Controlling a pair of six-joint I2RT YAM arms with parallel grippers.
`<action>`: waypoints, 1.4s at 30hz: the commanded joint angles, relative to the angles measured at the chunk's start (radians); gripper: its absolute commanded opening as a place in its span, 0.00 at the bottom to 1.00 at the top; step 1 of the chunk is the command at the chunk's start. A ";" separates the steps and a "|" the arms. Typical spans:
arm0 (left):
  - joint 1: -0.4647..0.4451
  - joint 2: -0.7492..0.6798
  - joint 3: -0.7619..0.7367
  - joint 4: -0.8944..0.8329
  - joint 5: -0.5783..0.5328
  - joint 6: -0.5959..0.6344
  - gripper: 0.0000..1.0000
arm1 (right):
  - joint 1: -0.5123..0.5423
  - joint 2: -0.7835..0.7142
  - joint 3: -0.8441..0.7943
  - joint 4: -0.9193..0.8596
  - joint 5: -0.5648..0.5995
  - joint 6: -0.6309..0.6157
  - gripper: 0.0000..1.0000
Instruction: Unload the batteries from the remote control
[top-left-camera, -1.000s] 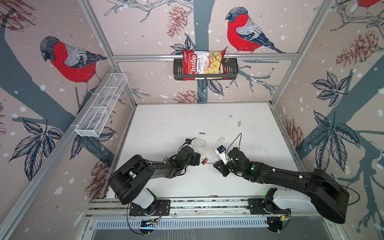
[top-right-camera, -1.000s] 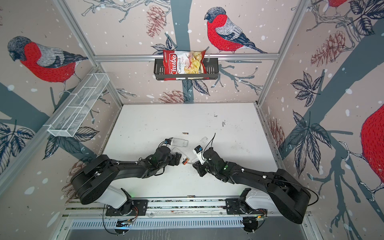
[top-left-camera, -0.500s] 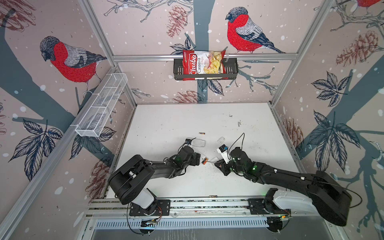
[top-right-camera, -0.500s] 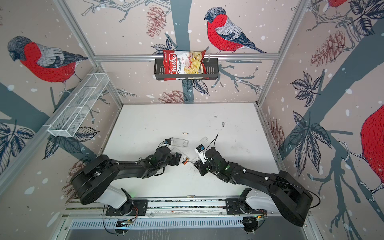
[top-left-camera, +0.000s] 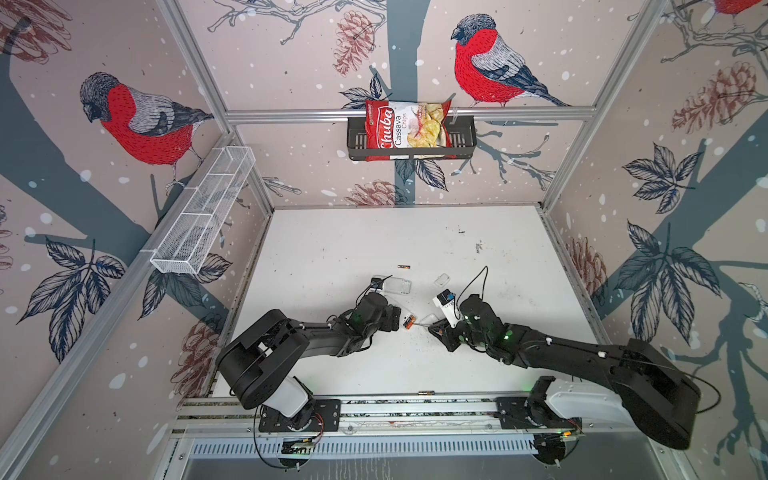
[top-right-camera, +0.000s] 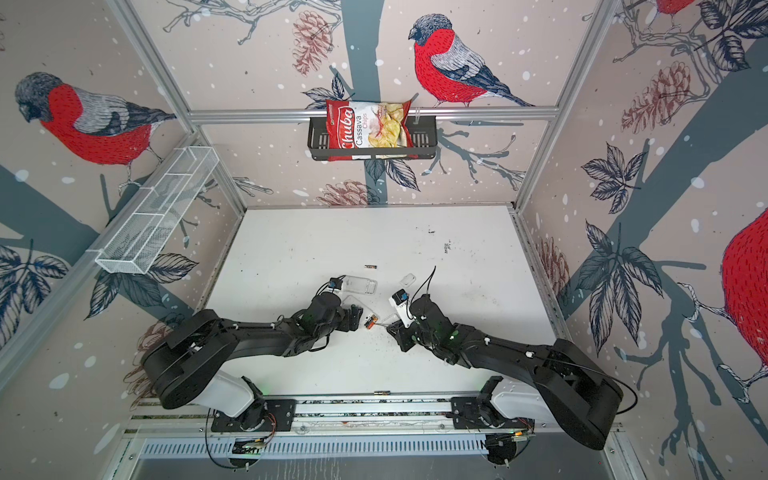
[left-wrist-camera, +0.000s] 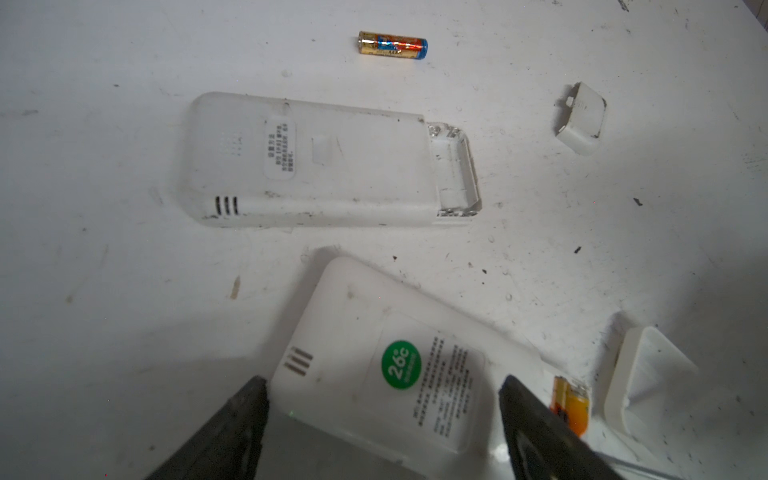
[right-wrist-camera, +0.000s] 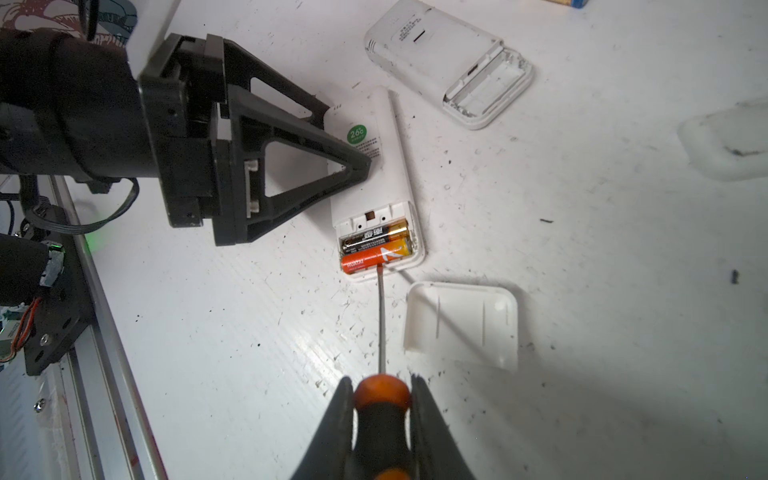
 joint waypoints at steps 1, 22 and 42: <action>0.001 -0.001 -0.002 -0.026 0.030 -0.019 0.86 | -0.001 0.006 0.002 0.050 -0.004 0.012 0.00; 0.000 -0.016 -0.002 -0.036 0.038 -0.016 0.85 | -0.045 0.029 -0.062 0.179 -0.041 0.063 0.00; 0.001 -0.025 -0.025 -0.013 0.048 -0.034 0.84 | -0.088 0.086 -0.090 0.276 -0.102 0.106 0.00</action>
